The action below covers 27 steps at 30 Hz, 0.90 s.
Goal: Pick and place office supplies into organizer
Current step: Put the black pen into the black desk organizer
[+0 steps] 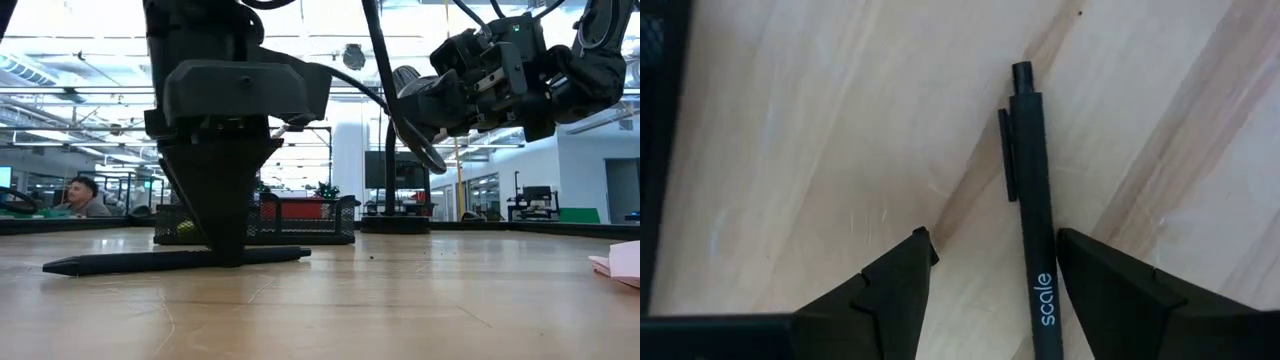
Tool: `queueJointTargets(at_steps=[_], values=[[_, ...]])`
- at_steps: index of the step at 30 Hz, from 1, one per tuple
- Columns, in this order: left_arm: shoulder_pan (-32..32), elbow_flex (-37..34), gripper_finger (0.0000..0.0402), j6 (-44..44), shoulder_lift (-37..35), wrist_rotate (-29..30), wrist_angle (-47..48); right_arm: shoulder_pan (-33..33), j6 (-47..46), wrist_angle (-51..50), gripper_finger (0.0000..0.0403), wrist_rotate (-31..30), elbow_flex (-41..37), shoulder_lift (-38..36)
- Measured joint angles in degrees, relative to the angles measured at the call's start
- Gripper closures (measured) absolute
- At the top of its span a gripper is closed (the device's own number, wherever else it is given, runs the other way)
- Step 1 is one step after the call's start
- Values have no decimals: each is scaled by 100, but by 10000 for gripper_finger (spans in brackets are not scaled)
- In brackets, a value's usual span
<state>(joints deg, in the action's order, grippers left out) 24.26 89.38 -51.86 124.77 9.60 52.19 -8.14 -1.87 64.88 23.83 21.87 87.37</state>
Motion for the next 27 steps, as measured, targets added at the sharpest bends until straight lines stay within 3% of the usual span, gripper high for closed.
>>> queueJointTargets(at_steps=[15,22,27], values=[[-134,-120,187,73,19,-102,-272,0,-26,-4,399,0,0,0],[-91,-240,305,45,0,-191,-465,-2,-26,-4,399,0,0,0],[21,-269,385,595,-30,13,-785,0,-26,-2,399,0,-1,0]])
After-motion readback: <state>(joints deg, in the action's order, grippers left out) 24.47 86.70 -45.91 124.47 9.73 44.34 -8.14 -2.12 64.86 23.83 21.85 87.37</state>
